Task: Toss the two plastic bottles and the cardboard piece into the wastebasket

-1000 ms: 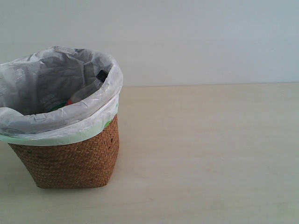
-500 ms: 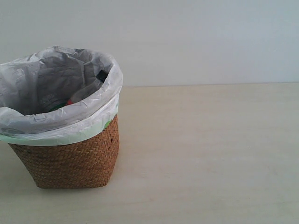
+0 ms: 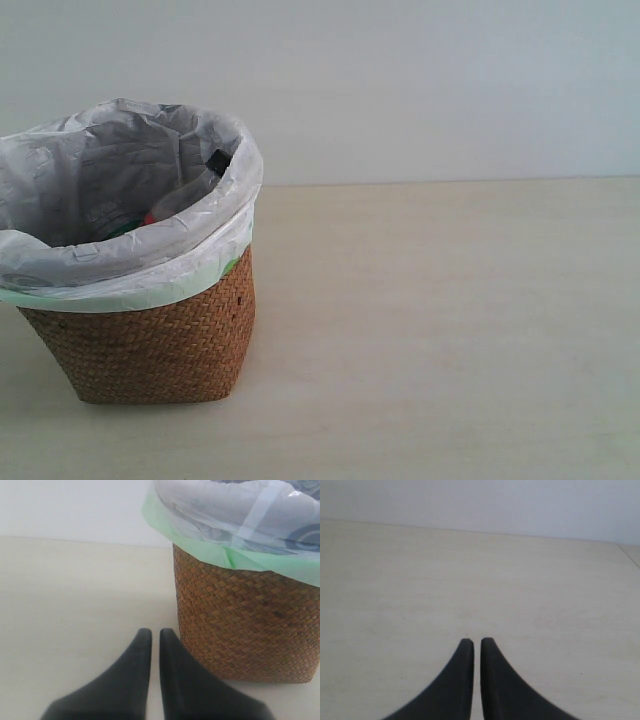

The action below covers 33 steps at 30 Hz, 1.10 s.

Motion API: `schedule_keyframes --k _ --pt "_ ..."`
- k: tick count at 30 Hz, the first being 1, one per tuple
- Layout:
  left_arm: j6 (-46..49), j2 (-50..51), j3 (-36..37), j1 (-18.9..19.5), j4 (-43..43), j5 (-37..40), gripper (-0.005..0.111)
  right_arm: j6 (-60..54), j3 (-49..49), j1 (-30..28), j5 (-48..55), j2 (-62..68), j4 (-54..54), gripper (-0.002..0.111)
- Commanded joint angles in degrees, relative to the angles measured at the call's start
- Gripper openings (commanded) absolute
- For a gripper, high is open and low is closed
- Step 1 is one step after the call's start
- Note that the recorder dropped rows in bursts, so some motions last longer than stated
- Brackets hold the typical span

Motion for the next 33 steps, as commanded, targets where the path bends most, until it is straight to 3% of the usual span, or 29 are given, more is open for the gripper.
schedule_keyframes --k 1,8,26,30,33 --pt "-0.5 -0.1 0.2 0.2 0.1 -0.2 0.006 -0.4 -0.1 0.1 -0.3 -0.3 -0.2 0.002" --pt "-0.5 -0.1 0.2 0.2 0.1 -0.2 0.006 -0.3 -0.1 0.1 -0.6 -0.3 7.8 0.002" --pt "-0.5 -0.1 0.2 0.2 0.1 -0.2 0.006 -0.4 -0.1 0.1 -1.2 -0.3 14.3 0.002" --pt "-0.5 -0.1 0.2 0.2 0.1 -0.2 0.006 -5.9 -0.1 0.1 -1.4 -0.3 12.8 0.002" --pt "-0.5 -0.1 0.2 0.2 0.1 -0.2 0.006 -16.0 -0.1 0.1 -1.4 -0.3 12.8 0.002"
